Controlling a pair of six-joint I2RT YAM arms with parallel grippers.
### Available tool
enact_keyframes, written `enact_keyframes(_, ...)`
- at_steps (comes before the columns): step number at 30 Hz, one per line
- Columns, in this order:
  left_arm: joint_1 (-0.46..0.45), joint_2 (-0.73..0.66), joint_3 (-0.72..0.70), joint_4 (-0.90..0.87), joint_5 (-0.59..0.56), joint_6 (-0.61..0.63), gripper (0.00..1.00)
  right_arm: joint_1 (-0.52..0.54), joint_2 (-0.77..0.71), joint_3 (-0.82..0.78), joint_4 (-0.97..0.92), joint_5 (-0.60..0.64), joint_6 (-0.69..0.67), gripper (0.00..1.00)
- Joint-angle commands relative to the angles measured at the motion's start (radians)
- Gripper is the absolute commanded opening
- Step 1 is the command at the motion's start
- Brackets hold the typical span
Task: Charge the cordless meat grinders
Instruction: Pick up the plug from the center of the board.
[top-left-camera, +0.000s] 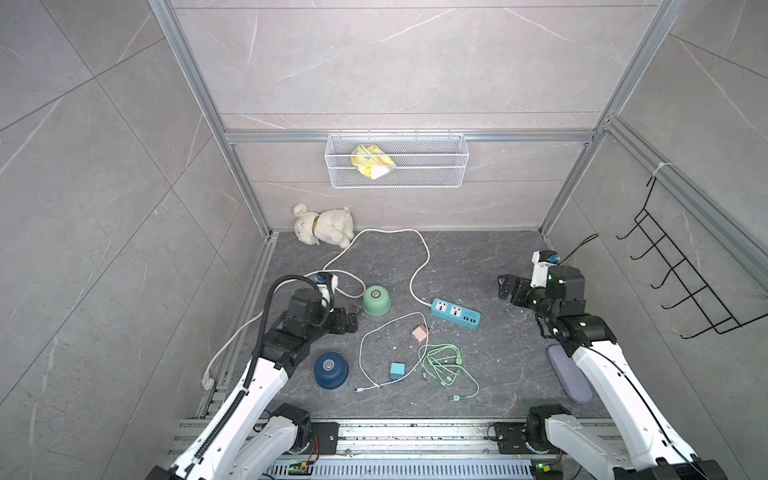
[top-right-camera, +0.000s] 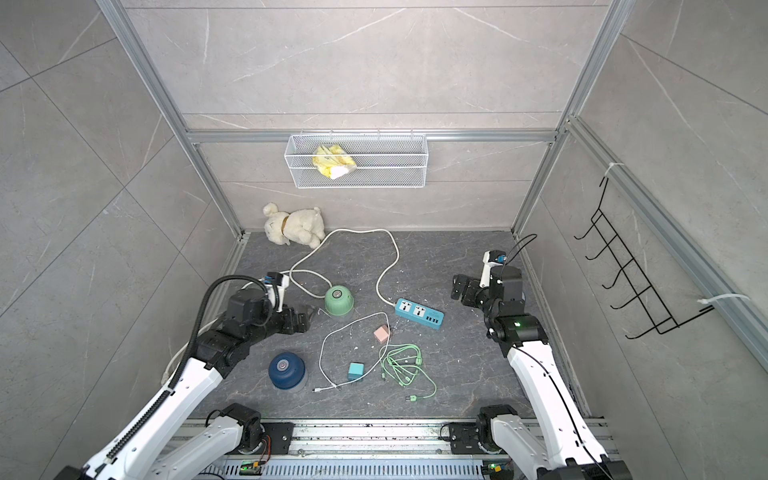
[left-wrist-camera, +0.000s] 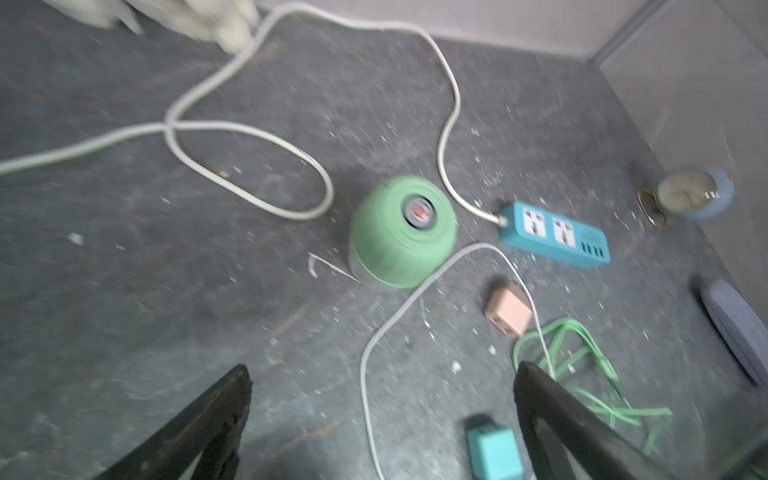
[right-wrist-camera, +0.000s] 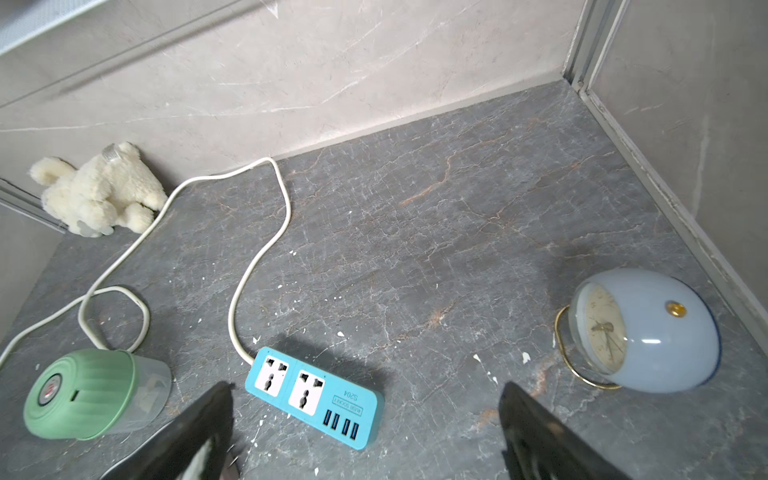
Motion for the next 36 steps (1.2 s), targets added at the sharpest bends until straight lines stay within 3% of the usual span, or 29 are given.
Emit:
enact_keyframes(1,-0.11,0.088,0.079,-0.202,-0.044,-0.147,1.0,-0.001,-0.039,-0.042,-0.092,-0.014,0.045,1.0)
enact_keyframes(5,-0.281,0.214,0.139,-0.275,-0.055,-0.293,0.97,0.0,-0.096,-0.062,-0.148,0.002,0.078,1.0)
enact_keyframes(10,-0.435,0.397,0.279,-0.42,-0.128,-0.371,0.97,0.0,-0.152,-0.08,-0.206,0.04,0.098,1.0)
enact_keyframes(21,-0.537,0.726,0.433,-0.489,-0.068,-0.395,0.84,-0.002,-0.188,-0.079,-0.283,0.047,0.119,0.99)
enact_keyframes(30,-0.542,0.811,0.411,-0.443,-0.037,-0.395,0.74,0.001,-0.237,-0.073,-0.329,0.058,0.113,0.99)
enact_keyframes(36,-0.542,0.854,0.404,-0.399,-0.032,-0.367,0.74,0.0,-0.259,-0.07,-0.341,0.066,0.117,1.0)
